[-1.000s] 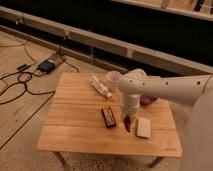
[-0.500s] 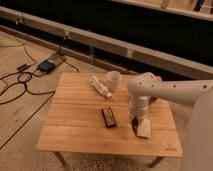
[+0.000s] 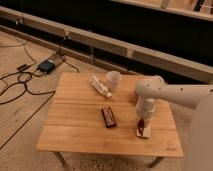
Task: Place the pepper on the white sponge
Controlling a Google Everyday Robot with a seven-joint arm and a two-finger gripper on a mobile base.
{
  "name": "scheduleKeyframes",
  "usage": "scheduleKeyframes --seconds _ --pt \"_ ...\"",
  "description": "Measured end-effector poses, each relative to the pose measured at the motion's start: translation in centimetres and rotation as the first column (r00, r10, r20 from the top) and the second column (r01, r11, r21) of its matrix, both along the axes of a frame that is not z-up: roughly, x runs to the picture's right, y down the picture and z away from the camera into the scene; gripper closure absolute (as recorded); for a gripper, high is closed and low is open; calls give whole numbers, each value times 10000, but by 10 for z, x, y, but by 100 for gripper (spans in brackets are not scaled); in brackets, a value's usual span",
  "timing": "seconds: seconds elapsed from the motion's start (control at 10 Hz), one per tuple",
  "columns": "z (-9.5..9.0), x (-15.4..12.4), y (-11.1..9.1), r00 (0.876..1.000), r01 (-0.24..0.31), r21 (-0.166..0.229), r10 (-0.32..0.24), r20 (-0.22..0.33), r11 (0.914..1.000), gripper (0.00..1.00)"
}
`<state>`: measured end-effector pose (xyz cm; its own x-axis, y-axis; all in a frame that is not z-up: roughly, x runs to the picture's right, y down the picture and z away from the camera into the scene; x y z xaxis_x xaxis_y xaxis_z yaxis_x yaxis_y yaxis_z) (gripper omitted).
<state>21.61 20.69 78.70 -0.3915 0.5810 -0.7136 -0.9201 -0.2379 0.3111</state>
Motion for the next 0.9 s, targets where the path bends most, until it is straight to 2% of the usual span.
scheduleKeyframes --seconds 0.3,0.4,0.9 --pt "10 11 7 9999 -127 -142 126 -49 9998 85" --pt "14 12 8 9998 -179 -165 179 -8 9997 82" --pt "23 15 7 9995 -317 -178 317 -7 9993 32"
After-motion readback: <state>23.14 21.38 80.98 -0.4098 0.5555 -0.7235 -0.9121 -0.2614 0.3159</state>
